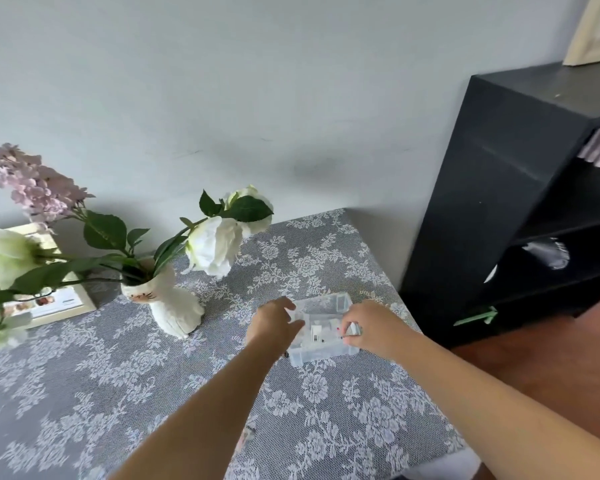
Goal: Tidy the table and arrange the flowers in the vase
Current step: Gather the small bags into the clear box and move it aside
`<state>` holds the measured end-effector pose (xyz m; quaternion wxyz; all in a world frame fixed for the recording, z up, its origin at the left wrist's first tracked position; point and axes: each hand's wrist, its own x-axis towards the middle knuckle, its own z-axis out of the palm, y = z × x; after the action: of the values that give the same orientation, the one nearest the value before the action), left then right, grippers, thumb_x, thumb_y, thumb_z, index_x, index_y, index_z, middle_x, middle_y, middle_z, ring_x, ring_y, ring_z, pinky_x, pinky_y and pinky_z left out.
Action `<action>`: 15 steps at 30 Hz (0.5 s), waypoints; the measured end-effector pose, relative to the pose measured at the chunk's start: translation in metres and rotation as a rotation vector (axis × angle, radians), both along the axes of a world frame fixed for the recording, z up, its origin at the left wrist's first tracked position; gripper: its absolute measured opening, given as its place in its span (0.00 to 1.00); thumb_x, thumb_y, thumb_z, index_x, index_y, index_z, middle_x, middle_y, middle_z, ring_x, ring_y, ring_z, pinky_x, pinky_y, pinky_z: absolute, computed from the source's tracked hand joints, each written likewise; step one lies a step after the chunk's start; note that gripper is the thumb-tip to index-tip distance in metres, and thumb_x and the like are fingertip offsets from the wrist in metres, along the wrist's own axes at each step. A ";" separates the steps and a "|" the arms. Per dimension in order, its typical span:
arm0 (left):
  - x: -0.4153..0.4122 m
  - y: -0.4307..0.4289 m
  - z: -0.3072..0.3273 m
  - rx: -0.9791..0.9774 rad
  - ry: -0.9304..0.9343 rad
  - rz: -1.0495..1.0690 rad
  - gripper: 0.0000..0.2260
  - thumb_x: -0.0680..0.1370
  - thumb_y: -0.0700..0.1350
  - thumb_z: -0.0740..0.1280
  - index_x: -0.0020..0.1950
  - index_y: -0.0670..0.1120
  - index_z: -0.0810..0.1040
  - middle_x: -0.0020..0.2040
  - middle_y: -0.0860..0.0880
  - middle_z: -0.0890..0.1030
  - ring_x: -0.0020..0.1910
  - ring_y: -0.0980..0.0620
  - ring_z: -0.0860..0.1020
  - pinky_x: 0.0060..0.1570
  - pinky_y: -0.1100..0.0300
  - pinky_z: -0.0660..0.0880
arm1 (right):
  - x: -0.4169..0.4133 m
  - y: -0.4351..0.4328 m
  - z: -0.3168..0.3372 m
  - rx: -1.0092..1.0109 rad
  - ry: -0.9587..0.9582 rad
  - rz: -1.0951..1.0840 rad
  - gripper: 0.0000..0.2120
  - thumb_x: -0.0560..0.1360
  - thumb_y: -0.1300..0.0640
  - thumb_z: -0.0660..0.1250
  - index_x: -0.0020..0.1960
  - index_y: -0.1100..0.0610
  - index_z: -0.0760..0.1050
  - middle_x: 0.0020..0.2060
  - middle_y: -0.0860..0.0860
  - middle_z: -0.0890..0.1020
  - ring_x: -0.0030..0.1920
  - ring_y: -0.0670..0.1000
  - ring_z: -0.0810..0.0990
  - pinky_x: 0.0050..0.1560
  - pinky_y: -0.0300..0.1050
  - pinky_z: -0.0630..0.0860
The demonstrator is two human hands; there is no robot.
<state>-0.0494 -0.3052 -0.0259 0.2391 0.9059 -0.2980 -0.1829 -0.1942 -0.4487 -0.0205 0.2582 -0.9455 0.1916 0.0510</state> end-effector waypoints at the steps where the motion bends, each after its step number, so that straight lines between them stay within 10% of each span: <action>1: 0.002 0.006 0.004 -0.016 -0.036 -0.009 0.13 0.73 0.48 0.70 0.56 0.49 0.75 0.49 0.49 0.79 0.39 0.54 0.77 0.40 0.60 0.77 | 0.003 0.002 0.002 0.003 -0.013 0.008 0.06 0.71 0.56 0.70 0.48 0.51 0.80 0.50 0.46 0.81 0.47 0.42 0.74 0.54 0.38 0.71; 4: 0.007 0.030 0.014 -0.037 -0.100 -0.009 0.10 0.73 0.47 0.69 0.53 0.50 0.76 0.46 0.52 0.78 0.41 0.55 0.76 0.39 0.63 0.74 | 0.015 0.007 0.010 0.022 -0.057 0.014 0.12 0.70 0.55 0.71 0.53 0.52 0.78 0.52 0.47 0.80 0.49 0.46 0.77 0.43 0.31 0.67; 11: 0.008 0.157 -0.008 0.108 -0.048 -0.005 0.12 0.73 0.47 0.69 0.56 0.52 0.76 0.48 0.55 0.77 0.42 0.60 0.74 0.41 0.72 0.68 | 0.079 0.059 -0.005 -0.145 0.181 0.293 0.49 0.59 0.41 0.75 0.73 0.47 0.53 0.72 0.45 0.63 0.70 0.51 0.63 0.69 0.54 0.63; 15: -0.002 0.166 -0.025 0.276 0.036 -0.215 0.19 0.71 0.47 0.71 0.61 0.55 0.73 0.60 0.52 0.76 0.53 0.56 0.73 0.57 0.58 0.72 | 0.079 0.033 -0.012 -0.215 0.300 0.262 0.58 0.56 0.37 0.75 0.75 0.47 0.44 0.75 0.48 0.54 0.73 0.54 0.55 0.72 0.57 0.55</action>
<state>-0.0518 -0.1394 -0.0506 0.0967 0.8895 -0.3611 -0.2628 -0.1148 -0.4160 -0.0323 0.1157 -0.9662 0.1080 0.2035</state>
